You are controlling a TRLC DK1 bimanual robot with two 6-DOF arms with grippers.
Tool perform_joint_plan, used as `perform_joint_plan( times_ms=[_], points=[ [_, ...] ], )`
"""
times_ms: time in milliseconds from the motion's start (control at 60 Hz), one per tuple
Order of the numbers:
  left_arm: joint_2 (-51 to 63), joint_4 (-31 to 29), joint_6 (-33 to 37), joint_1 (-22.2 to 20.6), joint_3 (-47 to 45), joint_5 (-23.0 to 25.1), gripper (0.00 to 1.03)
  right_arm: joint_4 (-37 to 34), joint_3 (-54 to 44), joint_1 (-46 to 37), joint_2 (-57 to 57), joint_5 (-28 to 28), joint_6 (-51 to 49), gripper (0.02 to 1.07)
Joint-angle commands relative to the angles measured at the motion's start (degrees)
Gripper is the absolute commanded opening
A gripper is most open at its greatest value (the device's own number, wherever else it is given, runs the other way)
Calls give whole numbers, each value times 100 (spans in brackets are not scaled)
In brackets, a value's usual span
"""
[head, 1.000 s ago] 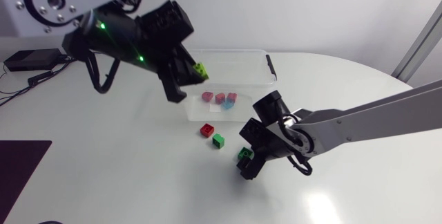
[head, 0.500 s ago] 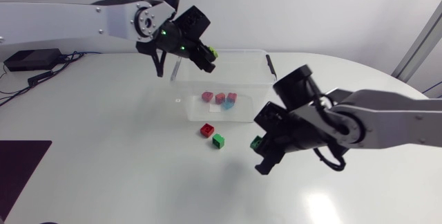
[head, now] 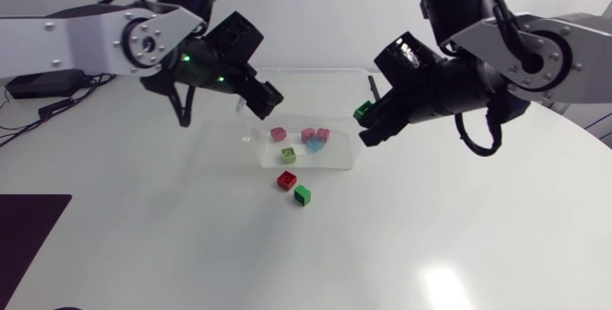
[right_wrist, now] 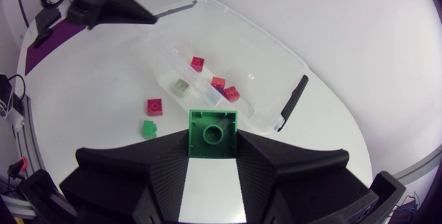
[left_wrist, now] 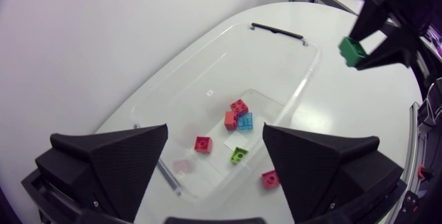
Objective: Place the duplo bricks in the container
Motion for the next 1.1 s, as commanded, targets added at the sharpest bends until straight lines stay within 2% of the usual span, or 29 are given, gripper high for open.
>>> perform_joint_plan(
  times_ms=[0,183,400,483,583,633,783,1083],
  points=[
    [-648,-89,-14,50,-715,-15,99,116,310,-57,344,-27,145,31],
    [-1193,104,47,-144,-1980,20,99,380,952,-75,986,-27,268,31],
    [-455,1018,-14,-513,-2798,20,99,758,1831,-277,2049,8,330,32],
    [125,1405,-137,-513,-2736,20,99,969,2182,-365,2550,61,374,53],
    [573,1792,-287,-583,-2613,2,99,987,2420,-418,2840,87,488,93],
    [802,1862,-348,-610,-2499,-50,99,987,2437,-435,2858,87,550,99],
    [1303,2214,-629,-689,-2323,-349,99,1110,1839,-462,2366,61,699,100],
    [1821,2776,-1122,-847,-2077,-929,99,1285,-349,-31,608,35,743,100]
  ],
)
